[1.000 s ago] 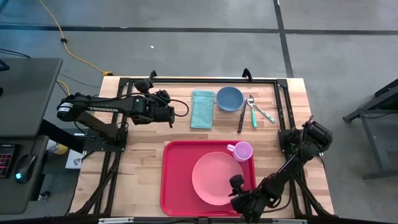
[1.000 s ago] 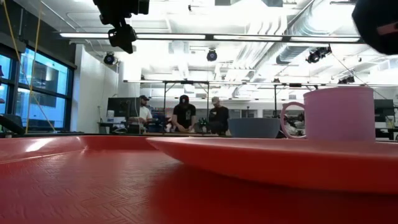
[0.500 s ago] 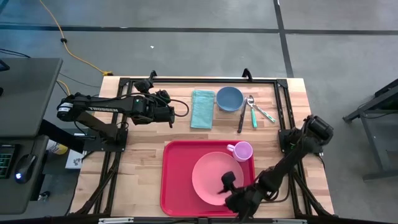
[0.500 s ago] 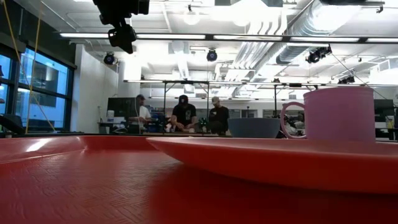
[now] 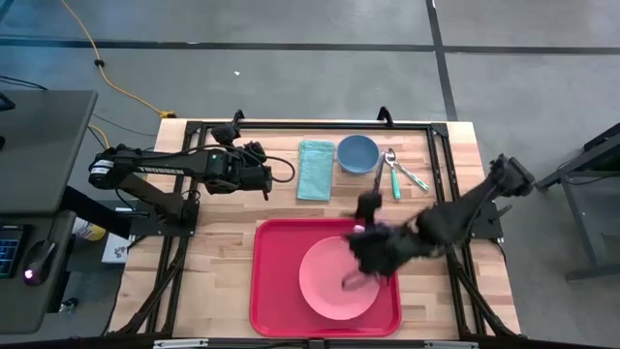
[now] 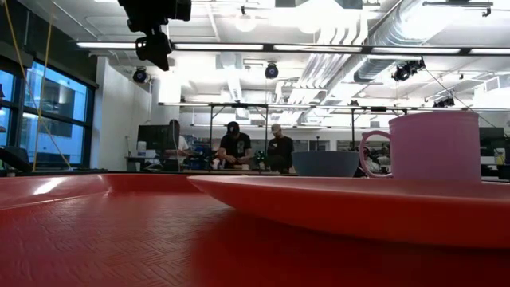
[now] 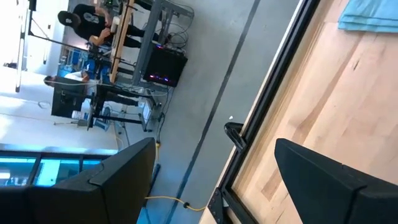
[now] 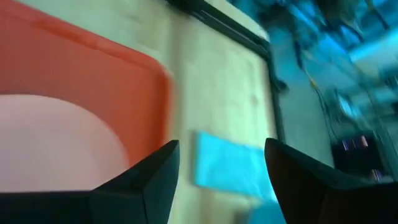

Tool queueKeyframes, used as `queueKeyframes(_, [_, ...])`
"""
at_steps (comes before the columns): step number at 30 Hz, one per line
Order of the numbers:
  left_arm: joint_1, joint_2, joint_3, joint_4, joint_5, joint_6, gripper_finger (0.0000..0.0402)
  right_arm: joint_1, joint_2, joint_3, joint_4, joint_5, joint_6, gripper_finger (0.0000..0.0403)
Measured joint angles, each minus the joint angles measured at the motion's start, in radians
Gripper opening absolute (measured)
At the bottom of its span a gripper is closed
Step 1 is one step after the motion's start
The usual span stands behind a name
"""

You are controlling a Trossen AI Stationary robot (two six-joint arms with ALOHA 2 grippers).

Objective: Set up tray
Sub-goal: Put the blue bowl on the pink plate

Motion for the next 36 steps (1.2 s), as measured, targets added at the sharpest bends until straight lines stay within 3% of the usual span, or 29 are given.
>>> queueKeyframes(8, [0.000, 0.000, 0.000, 0.000, 0.054, 0.031, 0.0363, -0.307, -0.119, 0.053, -0.259, -0.010, 0.135, 0.0216])
queueKeyframes(17, [0.000, 0.000, 0.000, 0.006, 0.149, 0.058, 0.0363, -0.672, -0.111, 0.053, -0.278, -0.305, 0.054, 0.0216])
queueKeyframes(25, [0.000, 0.000, 0.000, 0.036, 0.188, 0.117, 0.0363, -0.858, 0.030, 0.052, -0.280, -0.598, -0.048, 0.0218])
queueKeyframes(36, [0.000, 0.000, 0.000, 0.035, 0.221, 0.135, 0.0363, -0.980, 0.207, 0.052, -0.253, -0.702, -0.144, 0.0229])
